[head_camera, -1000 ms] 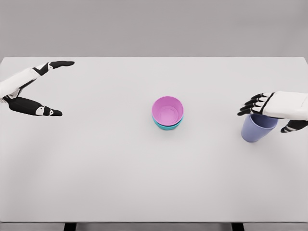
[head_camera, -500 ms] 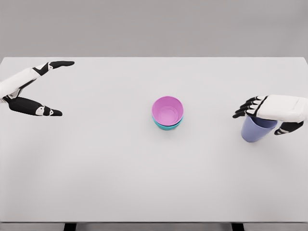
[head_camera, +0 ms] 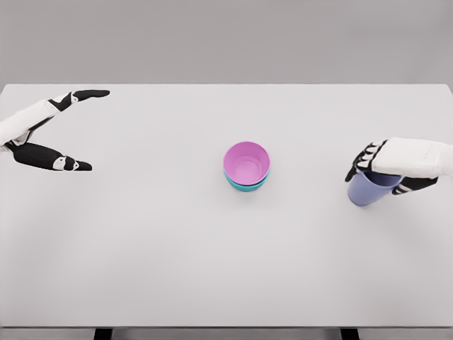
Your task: Stacking bowl and cup with both arms
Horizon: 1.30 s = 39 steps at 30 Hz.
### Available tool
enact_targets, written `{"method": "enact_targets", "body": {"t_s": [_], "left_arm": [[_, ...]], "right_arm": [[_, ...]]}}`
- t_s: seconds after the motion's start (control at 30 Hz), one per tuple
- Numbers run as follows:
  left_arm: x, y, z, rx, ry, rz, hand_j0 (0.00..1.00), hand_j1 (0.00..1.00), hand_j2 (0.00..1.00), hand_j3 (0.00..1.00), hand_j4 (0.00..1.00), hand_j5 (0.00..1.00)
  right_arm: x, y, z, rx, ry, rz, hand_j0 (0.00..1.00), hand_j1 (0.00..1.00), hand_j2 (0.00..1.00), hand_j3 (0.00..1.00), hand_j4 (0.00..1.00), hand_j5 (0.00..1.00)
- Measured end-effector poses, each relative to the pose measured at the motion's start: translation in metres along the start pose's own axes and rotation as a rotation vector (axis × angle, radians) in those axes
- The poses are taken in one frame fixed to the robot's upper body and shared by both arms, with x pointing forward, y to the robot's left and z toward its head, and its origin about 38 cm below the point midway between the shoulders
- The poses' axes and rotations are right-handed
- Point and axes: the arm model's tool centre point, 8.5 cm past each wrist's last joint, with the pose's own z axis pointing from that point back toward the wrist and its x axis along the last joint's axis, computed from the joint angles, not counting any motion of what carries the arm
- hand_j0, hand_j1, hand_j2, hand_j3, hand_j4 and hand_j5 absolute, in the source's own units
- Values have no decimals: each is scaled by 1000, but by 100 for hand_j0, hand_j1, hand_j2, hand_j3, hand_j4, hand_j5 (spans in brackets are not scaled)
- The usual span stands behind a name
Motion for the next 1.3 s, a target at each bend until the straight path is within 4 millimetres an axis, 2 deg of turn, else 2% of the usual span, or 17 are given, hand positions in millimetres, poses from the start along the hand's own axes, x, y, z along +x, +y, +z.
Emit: {"method": "enact_targets", "body": {"t_s": [0.23,0.57,0.87,1.07,1.3], "left_arm": [[0,0,0,0,0,0,100,100,100,100,100,100],[0,0,0,0,0,0,100,100,100,100,100,100],[0,0,0,1,-1,1,100,100,100,100,100,100],[0,0,0,1,-1,1,100,100,100,100,100,100],[0,0,0,1,-1,1,100,100,100,100,100,100]], "right_arm": [[1,-12,-7,-42,-13,10,66,66,66,66,66,66],[5,-54,-24,-170,-45,49,66,66,66,66,66,66],[24,-93,-55,-272,-116,107,66,66,66,66,66,66],[40,-108,-68,-314,-167,130,66,66,66,66,66,66],[68,-116,-85,-336,-251,162,66,66,66,66,66,66]]}}
